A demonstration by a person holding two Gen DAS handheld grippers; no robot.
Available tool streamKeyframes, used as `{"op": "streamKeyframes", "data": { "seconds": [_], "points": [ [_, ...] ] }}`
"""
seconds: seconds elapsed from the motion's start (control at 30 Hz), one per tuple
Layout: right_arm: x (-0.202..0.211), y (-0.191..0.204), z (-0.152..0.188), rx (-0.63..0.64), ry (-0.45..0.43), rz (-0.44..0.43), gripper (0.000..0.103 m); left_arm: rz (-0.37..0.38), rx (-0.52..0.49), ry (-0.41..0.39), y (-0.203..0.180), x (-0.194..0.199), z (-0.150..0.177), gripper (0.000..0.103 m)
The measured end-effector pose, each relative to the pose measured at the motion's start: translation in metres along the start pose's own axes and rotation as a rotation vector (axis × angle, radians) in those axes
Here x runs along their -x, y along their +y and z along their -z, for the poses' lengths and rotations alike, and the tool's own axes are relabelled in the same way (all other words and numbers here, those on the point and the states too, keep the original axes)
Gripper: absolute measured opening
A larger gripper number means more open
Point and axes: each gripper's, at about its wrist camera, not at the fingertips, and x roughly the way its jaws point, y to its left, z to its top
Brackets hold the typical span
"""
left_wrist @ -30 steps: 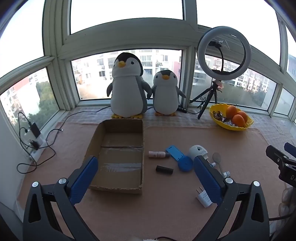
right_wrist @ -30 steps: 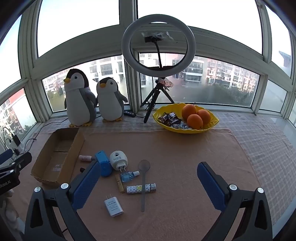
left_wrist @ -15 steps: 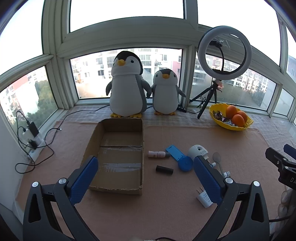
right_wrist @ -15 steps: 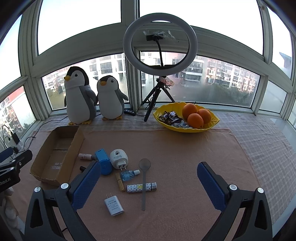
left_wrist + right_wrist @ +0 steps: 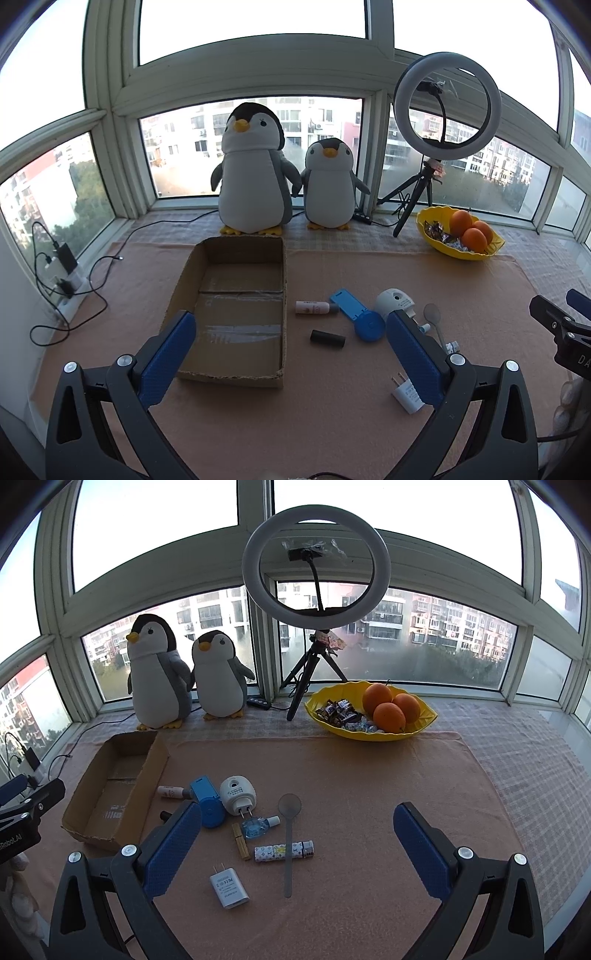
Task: Organize rigid objects
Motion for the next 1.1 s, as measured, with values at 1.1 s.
{"op": "streamKeyframes", "data": {
  "seconds": [1.1],
  "points": [
    [-0.0039,-0.0005,0.0045,-0.026,0.011,-0.024,0.103,0.006,-0.003,0.003,-0.0006,-0.0013,0.0009,0.103]
  ]
}}
